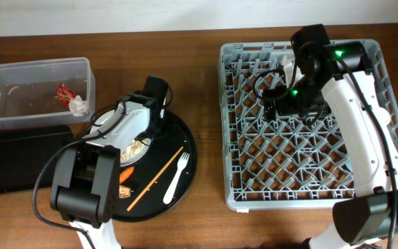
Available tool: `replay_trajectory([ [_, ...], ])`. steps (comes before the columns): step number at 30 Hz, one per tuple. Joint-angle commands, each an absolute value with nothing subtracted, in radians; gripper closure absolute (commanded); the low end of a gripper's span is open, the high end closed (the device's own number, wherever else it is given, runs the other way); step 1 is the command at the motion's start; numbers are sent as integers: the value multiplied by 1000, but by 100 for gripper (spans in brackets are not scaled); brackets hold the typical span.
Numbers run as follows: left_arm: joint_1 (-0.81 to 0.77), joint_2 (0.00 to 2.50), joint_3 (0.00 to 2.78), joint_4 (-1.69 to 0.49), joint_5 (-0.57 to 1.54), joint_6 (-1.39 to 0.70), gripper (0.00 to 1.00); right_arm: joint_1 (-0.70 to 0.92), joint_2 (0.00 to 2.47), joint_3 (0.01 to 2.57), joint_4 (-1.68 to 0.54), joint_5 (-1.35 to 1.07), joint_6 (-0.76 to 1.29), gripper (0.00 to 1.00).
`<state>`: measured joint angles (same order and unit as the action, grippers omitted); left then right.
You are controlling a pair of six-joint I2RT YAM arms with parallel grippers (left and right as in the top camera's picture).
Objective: Sort waste into correct bins and load items into the dishwasher rack
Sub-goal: 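Grasp the rice plate with the left gripper and lift it left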
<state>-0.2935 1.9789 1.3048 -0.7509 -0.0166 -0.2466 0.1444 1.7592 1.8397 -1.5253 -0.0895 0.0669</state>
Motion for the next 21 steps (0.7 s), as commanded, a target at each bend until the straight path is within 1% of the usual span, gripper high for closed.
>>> replay_trajectory([
  [1,-299,2001,1305,-779,-23,-235,30,144,1763,1835,-1526,-74,59,1],
  [2,-299,2001,1305,-782,-23,-235,32,144,1763,1835,-1526,-74,59,1],
  [3,-299,2001,1305,-787,-23,-235,41,144,1763,1835,-1526,-74,59,1],
  [9,-299,2003,1282,-776,-27,-234,62,144,1763,1835,-1542,-83,60,1],
  [10,-299,2006,1270,-773,-41,-235,64,144,1763,1835,-1554,-85,60,1],
  [12,-299,2015,1262,-773,-51,-234,74,144,1763,1835,-1558,-85,60,1],
  [13,-299,2016,1262,-775,-54,-234,87,144,1763,1835,-1557,-85,60,1],
  [15,-299,2016,1262,-773,-72,-234,97,144,1763,1835,-1557,-85,60,1],
  [16,-299,2016,1264,-775,-96,-234,99,144,1763,1835,-1557,-85,60,1],
  [21,-299,2016,1283,-787,-146,-230,99,144,1763,1835,-1557,-85,60,1],
])
